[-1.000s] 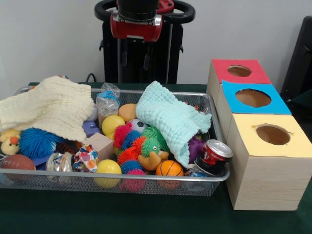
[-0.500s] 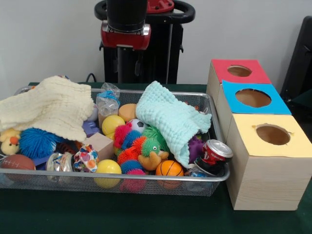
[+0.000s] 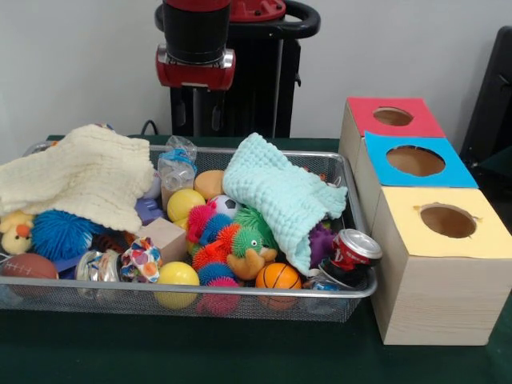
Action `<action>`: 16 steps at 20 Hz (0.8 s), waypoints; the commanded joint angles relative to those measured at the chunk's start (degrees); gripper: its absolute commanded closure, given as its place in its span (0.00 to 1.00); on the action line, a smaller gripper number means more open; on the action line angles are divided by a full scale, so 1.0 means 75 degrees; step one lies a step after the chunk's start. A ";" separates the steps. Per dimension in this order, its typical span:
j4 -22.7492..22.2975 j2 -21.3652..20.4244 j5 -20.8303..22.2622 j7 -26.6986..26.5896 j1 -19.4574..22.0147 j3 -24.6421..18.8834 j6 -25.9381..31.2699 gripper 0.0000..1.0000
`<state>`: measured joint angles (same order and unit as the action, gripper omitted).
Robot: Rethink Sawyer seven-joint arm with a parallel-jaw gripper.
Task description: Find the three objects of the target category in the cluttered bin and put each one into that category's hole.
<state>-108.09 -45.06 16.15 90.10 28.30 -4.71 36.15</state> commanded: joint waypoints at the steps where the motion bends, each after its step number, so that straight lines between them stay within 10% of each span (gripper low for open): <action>1: 0.0249 0.0369 0.0489 -0.0295 0.0190 -0.0769 -0.0592 0.00; 16: -0.0107 0.0542 0.0886 0.0285 0.0052 -0.0600 -0.1332 0.00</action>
<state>-108.22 -42.89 19.54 90.10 28.73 -5.96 31.12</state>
